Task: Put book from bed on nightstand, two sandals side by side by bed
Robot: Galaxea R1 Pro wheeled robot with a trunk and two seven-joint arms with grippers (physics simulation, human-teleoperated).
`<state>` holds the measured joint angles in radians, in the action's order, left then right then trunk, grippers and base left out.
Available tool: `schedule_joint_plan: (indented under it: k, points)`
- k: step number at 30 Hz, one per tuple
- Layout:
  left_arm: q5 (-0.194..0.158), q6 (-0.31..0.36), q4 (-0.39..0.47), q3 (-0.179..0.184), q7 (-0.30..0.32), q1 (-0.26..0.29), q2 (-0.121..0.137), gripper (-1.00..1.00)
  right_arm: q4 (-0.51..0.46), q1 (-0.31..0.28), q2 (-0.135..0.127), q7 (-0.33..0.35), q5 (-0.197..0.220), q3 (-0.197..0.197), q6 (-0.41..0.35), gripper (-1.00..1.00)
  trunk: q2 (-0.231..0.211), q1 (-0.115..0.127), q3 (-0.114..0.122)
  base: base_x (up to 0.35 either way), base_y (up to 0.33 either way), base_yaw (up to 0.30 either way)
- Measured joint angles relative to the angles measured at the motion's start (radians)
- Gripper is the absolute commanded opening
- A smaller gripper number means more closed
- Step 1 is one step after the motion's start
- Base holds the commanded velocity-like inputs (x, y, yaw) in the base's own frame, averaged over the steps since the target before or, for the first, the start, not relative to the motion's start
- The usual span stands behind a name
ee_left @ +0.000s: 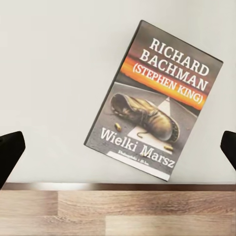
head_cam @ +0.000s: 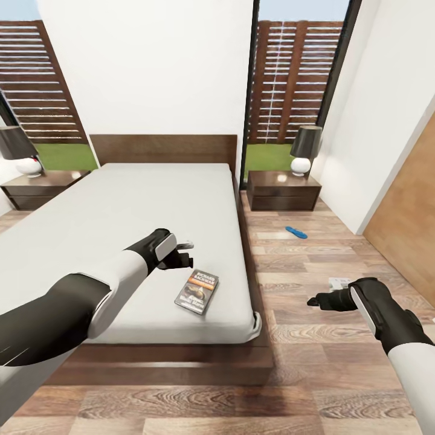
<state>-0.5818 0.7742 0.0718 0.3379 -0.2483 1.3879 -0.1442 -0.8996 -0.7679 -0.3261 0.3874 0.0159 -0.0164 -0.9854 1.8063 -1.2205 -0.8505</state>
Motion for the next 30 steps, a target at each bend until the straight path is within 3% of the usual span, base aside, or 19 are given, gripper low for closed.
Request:
schedule_joint_plan:
  k: [10, 30]
  points:
    - [0.001, -0.002, 0.000, 0.001, 0.042, 0.000, 0.000, 1.00, 0.000, 0.000, 0.000, -0.001, 0.000, 0.000, 0.000, 1.00, 0.070, -0.038, -0.031, 0.000, 0.000, 0.000]
    - [0.002, -0.002, 0.000, 0.002, 0.051, 0.000, 0.000, 1.00, 0.000, 0.001, 0.000, -0.002, 0.000, 0.001, 0.000, 1.00, 0.196, -0.107, -0.088, 0.000, 0.000, 0.000]
